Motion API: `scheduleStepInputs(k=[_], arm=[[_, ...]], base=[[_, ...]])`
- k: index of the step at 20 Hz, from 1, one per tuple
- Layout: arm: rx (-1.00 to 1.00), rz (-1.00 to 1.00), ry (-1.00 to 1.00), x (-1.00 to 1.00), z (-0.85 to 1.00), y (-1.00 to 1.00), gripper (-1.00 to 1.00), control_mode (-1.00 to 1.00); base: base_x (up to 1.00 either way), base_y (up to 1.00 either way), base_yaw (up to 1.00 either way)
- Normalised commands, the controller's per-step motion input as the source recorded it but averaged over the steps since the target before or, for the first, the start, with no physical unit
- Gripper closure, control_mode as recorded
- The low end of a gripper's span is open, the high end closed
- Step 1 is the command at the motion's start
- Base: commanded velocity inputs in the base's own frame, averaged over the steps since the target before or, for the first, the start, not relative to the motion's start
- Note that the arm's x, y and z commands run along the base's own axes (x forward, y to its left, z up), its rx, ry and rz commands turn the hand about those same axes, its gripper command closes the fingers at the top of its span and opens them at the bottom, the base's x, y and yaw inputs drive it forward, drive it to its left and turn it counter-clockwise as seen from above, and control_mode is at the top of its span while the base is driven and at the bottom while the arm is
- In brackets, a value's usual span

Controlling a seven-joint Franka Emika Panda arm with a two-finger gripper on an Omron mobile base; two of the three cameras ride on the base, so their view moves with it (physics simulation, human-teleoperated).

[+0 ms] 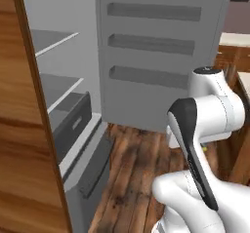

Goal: Retrieve the butter from the fridge and place it on a plate on the dining table. Then retrieve the butter knife by the fridge and place it near the plate.

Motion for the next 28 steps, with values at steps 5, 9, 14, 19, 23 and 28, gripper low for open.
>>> scheduleStepInputs(k=[5, 9, 14, 19, 23, 28], arm=[[0.0, 0.0, 0.0, 0.0, 0.0, 0.0, 1.0, 1.0], [0.0, 0.0, 0.0, 0.0, 0.0, 0.0, 1.0, 1.0], [0.0, 0.0, 0.0, 0.0, 0.0, 0.0, 1.0, 1.0], [0.0, 0.0, 0.0, 0.0, 0.0, 0.0, 1.0, 1.0], [0.0, 0.0, 0.0, 0.0, 0.0, 0.0, 1.0, 1.0], [0.0, 0.0, 0.0, 0.0, 0.0, 0.0, 1.0, 1.0]], base=[[-0.86, 0.23, -0.72], [-0.72, 0.29, -0.65], [0.0, 0.11, -0.36], [0.16, -0.52, 0.01], [0.0, -0.89, 0.12], [0.06, -0.93, 0.08]])
